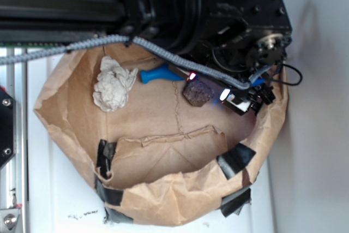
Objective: Grab the rock.
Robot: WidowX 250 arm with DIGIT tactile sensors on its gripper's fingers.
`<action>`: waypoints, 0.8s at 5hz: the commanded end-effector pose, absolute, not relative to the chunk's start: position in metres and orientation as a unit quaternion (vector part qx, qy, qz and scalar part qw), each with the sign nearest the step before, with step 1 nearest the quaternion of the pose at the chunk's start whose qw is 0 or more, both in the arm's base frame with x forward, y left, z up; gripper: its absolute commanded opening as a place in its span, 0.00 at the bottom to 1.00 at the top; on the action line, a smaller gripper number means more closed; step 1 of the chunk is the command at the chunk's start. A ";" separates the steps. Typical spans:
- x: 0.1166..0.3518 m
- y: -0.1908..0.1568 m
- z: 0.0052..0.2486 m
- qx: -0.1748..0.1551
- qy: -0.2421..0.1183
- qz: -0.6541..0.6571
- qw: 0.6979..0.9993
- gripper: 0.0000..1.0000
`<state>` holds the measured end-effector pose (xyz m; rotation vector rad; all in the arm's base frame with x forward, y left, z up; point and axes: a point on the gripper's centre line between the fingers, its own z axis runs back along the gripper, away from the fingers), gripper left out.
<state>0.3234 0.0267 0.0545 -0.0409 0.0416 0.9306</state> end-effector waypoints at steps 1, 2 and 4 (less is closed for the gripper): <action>0.336 0.039 0.069 -0.017 -0.006 0.474 0.880 1.00; 0.336 0.039 0.069 -0.017 -0.006 0.474 0.880 1.00; 0.308 0.005 0.082 -0.096 -0.035 0.510 0.854 1.00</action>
